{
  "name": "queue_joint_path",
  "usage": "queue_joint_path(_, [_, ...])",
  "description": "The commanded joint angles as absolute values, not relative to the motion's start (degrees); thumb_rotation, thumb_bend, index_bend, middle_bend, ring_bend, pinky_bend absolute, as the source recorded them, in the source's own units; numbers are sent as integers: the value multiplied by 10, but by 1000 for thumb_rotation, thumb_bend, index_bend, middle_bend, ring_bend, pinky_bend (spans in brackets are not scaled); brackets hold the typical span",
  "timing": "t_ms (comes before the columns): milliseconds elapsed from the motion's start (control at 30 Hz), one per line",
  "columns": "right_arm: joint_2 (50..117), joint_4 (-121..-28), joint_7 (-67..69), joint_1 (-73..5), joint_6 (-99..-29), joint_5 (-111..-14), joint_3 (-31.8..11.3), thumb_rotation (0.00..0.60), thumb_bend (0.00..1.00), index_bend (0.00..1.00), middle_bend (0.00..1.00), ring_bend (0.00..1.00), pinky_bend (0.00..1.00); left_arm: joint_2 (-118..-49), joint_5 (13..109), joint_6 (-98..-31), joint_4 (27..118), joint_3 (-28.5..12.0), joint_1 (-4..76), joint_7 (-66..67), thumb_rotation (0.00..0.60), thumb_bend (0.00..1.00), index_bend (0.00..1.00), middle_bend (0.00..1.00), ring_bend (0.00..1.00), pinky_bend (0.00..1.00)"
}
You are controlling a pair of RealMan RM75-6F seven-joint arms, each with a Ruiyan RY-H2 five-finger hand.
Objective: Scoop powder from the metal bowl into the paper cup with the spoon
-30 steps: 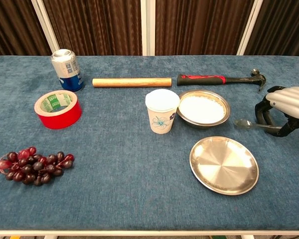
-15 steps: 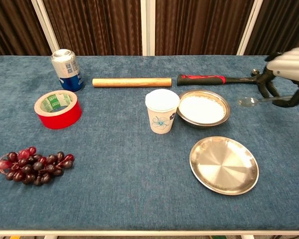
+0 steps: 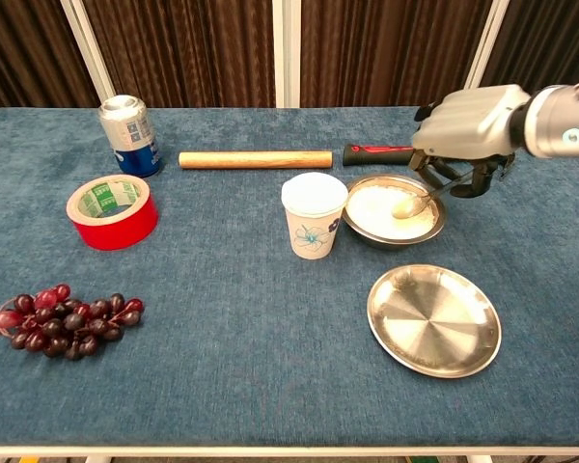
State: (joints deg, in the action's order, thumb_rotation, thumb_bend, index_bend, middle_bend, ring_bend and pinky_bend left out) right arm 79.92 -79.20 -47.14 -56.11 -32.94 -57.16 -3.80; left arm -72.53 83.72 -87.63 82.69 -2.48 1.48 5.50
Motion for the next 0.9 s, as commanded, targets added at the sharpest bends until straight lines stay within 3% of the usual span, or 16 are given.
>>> queue_joint_path(33, [827, -771, -529, -599, -339, -515, -9, 600, 336, 597, 579, 218, 0, -727, 836, -876, 824, -25, 14, 53, 600, 102, 140, 98, 45, 43])
queue_joint_path(500, [860, -788, -607, -667, -386, -422, 37, 600, 336, 597, 579, 219, 0, -732, 833, -873, 813, -25, 13, 42, 600, 102, 140, 98, 45, 42])
queue_joint_path(900, [835, -814, -535, -652, -421, -431, 39, 600, 336, 597, 579, 219, 0, -736, 834, -877, 804, -23, 8, 34, 600, 102, 140, 98, 45, 43])
